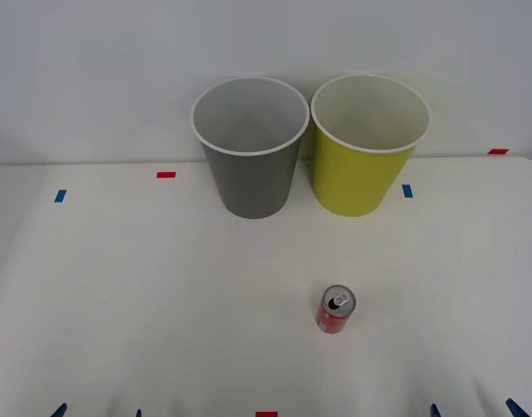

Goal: Put cans in the gray bin and PET bottles in the light green bin.

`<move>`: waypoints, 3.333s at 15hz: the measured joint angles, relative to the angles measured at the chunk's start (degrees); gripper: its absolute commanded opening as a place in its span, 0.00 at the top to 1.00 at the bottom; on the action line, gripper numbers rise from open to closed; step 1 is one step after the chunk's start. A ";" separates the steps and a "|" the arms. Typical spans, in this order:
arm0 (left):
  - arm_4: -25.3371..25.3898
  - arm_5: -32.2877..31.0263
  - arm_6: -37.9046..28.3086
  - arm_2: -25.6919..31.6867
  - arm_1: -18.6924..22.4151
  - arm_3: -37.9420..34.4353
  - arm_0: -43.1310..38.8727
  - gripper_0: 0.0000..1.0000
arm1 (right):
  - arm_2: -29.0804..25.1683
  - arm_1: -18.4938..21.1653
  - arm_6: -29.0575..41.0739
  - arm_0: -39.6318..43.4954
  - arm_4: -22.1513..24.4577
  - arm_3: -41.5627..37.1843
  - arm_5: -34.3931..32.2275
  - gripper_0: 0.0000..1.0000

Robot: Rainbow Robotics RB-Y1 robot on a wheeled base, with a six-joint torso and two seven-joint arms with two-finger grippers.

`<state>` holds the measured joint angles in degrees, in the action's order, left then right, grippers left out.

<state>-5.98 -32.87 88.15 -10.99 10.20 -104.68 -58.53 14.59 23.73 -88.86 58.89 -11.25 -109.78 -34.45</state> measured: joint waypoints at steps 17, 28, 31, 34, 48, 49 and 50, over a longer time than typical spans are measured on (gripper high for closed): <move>0.00 0.00 0.00 0.00 0.00 0.00 0.00 0.00 | 0.00 0.00 0.00 0.00 0.00 0.00 0.00 0.01; 0.00 0.00 0.00 0.00 0.00 0.00 0.00 0.00 | 0.00 0.00 0.00 0.00 0.00 0.00 0.00 0.01; 0.00 0.00 0.00 0.00 0.00 0.00 0.00 0.00 | 0.00 0.00 0.00 0.00 0.00 0.00 0.00 0.02; 0.00 0.00 0.00 0.00 0.00 0.00 0.00 0.00 | 0.00 0.00 0.00 0.00 0.00 0.00 0.00 0.01; 0.00 0.00 0.00 0.00 0.00 0.00 0.00 0.00 | 0.00 0.00 0.00 0.00 0.00 0.00 0.00 0.01; 0.00 0.00 0.00 0.00 0.00 0.00 0.00 0.00 | 0.00 0.00 0.00 0.00 0.00 0.00 0.00 0.01; 0.00 0.00 0.00 0.00 0.00 0.00 0.00 0.00 | 0.00 0.00 0.00 0.00 0.00 0.00 0.00 0.01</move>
<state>-5.98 -32.87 88.15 -10.99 10.20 -104.68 -58.53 14.59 23.73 -88.86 58.89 -11.25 -109.78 -34.45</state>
